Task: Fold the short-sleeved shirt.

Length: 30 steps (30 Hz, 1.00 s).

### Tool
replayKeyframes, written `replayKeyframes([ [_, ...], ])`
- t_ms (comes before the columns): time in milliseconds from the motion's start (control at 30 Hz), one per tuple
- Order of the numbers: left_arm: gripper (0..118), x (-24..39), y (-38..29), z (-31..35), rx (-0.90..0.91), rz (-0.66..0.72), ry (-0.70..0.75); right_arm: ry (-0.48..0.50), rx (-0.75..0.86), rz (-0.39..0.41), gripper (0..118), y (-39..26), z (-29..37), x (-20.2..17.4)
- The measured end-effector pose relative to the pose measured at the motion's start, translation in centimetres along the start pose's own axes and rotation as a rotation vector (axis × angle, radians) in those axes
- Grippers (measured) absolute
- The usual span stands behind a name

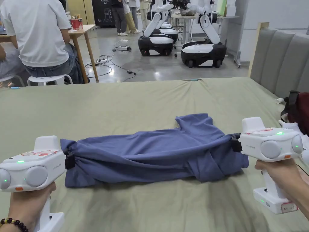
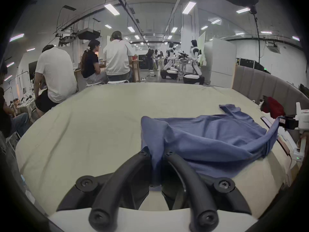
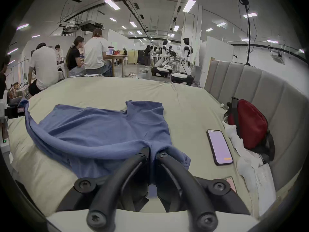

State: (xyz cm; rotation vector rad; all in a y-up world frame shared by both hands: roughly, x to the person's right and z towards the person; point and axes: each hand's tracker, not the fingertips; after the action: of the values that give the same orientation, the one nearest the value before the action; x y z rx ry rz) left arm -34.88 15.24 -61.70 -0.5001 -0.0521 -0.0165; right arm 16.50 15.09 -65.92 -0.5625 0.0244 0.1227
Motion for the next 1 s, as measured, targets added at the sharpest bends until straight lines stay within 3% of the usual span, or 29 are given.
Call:
replayKeyframes([
  [133, 9, -0.3, -0.7, -4.5, -0.086, 0.020, 0.019, -0.006, -0.068, -0.026, 8, 0.0, -5.3, 0.0],
  [367, 9, -0.9, -2.0, -10.0, -0.171, 0.033, 0.032, -0.016, -0.127, -0.004, 8, -0.5, -10.8, -0.9],
  [667, 11, -1.0, -1.7, -12.1, -0.203, 0.027, 0.045, -0.026, -0.168, 0.023, 11, 0.1, -14.9, -1.3],
  [700, 16, -0.9, -1.7, -12.0, -0.202, 0.025, 0.047, -0.023, -0.174, 0.029, 18, 0.3, -14.7, -1.3],
  [733, 29, -1.0, -1.6, -11.7, -0.204, 0.025, 0.050, -0.022, -0.175, 0.029, 40, 0.5, -14.2, -1.2],
  [833, 98, -1.5, -1.5, -10.4, -0.199, 0.050, 0.065, -0.018, -0.146, 0.019, 116, 0.9, -11.5, -0.8],
  [867, 110, -1.7, -1.4, -9.8, -0.190, 0.060, 0.059, -0.016, -0.126, 0.013, 118, 1.0, -10.5, -0.7],
  [1000, 112, -1.7, -1.3, -6.1, -0.131, 0.057, 0.048, -0.011, -0.073, 0.004, 113, 0.8, -5.3, -0.7],
])
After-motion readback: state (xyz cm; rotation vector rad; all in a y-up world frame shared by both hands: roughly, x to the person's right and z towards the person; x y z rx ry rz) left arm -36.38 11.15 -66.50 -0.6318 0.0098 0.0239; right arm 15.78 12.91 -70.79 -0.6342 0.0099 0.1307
